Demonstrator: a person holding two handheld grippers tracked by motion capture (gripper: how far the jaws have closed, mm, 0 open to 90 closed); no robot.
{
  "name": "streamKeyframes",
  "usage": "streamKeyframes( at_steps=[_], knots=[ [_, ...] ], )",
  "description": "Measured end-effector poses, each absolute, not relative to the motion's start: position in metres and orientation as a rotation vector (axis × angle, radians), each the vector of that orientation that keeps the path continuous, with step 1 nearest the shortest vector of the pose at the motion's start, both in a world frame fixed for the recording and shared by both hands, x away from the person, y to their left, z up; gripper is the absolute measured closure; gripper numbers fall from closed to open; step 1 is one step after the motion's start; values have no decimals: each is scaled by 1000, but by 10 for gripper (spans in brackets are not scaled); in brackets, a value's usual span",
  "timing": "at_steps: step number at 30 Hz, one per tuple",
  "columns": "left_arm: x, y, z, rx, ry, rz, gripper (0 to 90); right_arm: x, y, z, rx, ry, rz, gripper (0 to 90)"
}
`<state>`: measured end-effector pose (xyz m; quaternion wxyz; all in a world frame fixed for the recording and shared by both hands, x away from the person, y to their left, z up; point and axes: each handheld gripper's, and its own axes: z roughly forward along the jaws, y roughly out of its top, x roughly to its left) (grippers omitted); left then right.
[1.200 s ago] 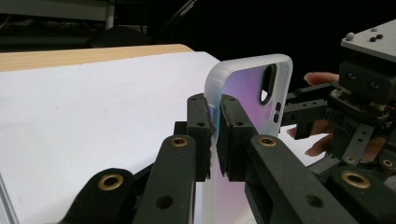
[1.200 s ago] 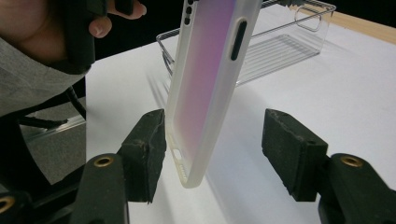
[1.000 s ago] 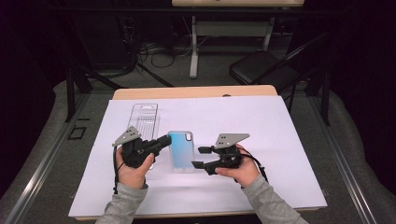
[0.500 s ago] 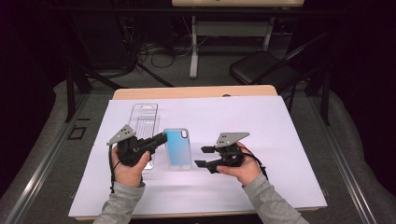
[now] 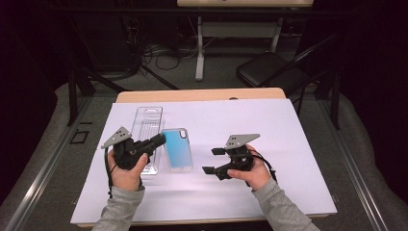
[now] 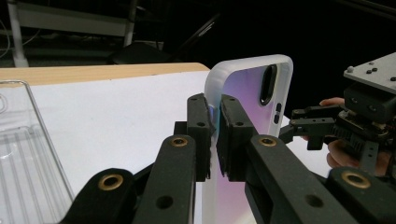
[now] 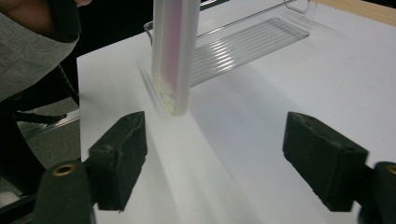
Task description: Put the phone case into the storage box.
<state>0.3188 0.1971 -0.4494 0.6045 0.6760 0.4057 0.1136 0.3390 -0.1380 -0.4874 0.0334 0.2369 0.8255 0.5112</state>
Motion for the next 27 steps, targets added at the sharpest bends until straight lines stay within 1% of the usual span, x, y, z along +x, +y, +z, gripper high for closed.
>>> streamKeyframes(
  at_steps=[2,8,19,27],
  knots=[
    [319,199,-448,1558,942,267,846,339,-139,-487,759,2539,1557,155],
    [319,206,-446,1539,950,280,846,341,-143,-488,818,2531,1613,139],
    [319,221,-442,1509,967,317,847,344,-150,-488,851,2493,1669,4],
    [321,229,-442,1493,981,328,847,344,-151,-489,847,2474,1592,0]
  ],
)
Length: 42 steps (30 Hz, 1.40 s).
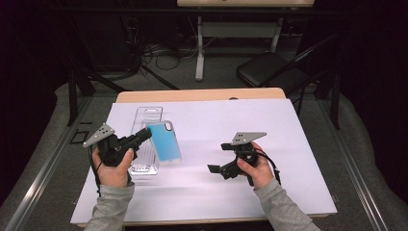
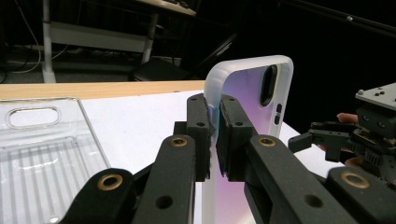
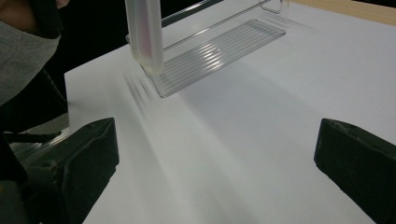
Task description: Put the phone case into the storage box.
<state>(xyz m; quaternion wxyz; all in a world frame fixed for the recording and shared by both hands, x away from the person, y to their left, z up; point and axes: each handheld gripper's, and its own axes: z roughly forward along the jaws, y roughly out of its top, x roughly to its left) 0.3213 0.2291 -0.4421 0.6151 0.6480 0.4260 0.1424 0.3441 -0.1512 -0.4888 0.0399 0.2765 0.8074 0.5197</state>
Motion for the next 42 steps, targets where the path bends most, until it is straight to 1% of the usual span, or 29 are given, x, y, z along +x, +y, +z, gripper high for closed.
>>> streamKeyframes(
  at_steps=[10,25,37,42],
  knots=[
    [322,239,-442,1478,1002,345,847,344,-152,-489,850,2443,1551,0],
    [328,242,-438,1487,1009,386,848,346,-155,-489,867,2442,1571,0],
    [352,256,-414,1490,1042,439,848,347,-160,-489,878,2438,1578,2],
    [362,259,-408,1492,1055,424,848,347,-160,-489,877,2441,1569,4]
  ],
)
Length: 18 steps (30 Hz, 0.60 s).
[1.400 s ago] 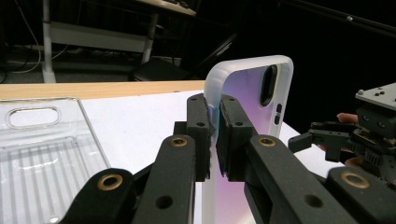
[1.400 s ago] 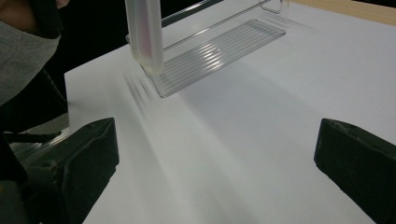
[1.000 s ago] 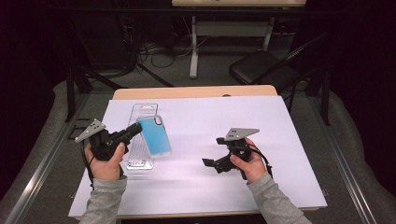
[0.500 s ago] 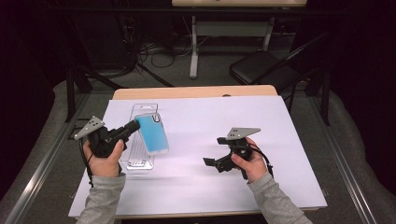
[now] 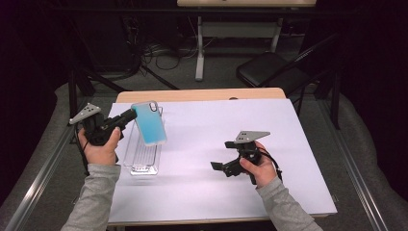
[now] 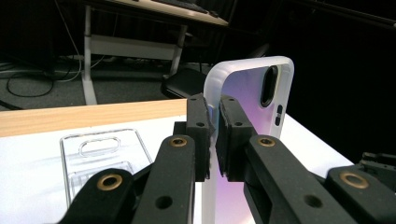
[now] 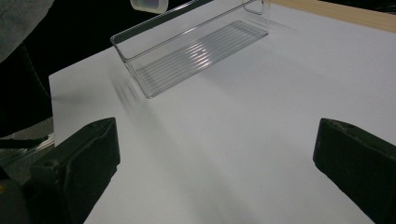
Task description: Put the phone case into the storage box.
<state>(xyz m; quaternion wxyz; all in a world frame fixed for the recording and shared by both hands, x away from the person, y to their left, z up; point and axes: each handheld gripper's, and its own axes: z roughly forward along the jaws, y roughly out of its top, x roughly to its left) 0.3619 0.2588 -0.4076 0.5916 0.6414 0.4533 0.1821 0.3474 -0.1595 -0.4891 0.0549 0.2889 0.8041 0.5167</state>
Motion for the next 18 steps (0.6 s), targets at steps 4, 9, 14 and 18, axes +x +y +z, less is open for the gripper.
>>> streamKeyframes(
  at_steps=[4,9,14,18],
  knots=[
    [369,258,-401,1507,1060,434,848,347,-159,-490,870,2442,1565,7],
    [377,258,-390,1529,1064,474,848,347,-160,-489,883,2435,1570,8],
    [384,259,-379,1544,1078,501,848,346,-160,-488,866,2446,1558,9],
    [390,261,-372,1557,1088,522,848,347,-160,-489,867,2446,1558,10]
  ],
)
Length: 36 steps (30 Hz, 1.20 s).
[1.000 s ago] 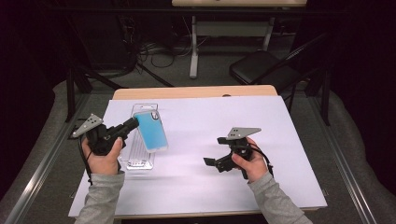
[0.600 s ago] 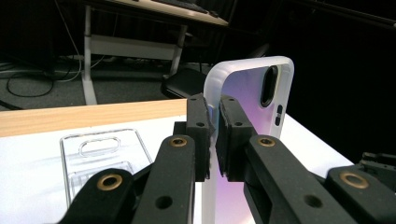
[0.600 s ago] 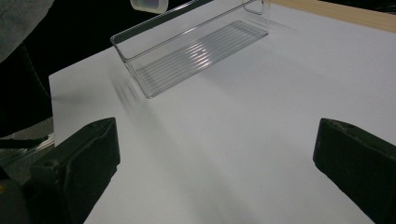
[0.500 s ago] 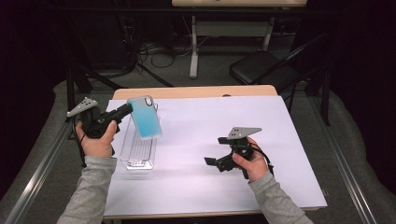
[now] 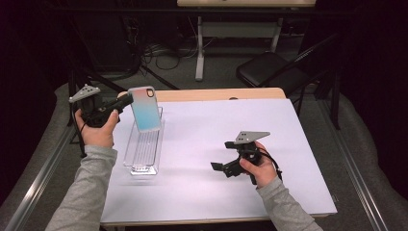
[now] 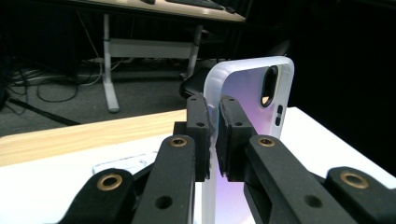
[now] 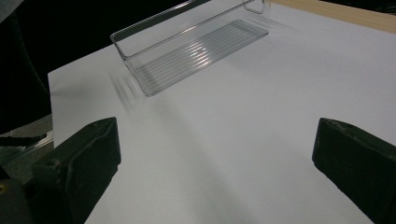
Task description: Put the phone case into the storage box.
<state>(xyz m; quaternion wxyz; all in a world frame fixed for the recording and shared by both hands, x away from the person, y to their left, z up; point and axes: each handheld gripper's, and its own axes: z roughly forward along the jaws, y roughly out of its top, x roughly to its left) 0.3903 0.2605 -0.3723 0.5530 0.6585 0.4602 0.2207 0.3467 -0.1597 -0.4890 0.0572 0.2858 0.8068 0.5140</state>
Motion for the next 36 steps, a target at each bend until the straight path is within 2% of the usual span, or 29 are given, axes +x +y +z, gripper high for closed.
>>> streamKeyframes(
  at_steps=[24,36],
  knots=[
    [426,278,-355,1556,1167,585,848,347,-161,-489,868,2437,1561,11],
    [444,273,-350,1548,1182,605,848,348,-162,-490,870,2443,1554,13]
  ],
)
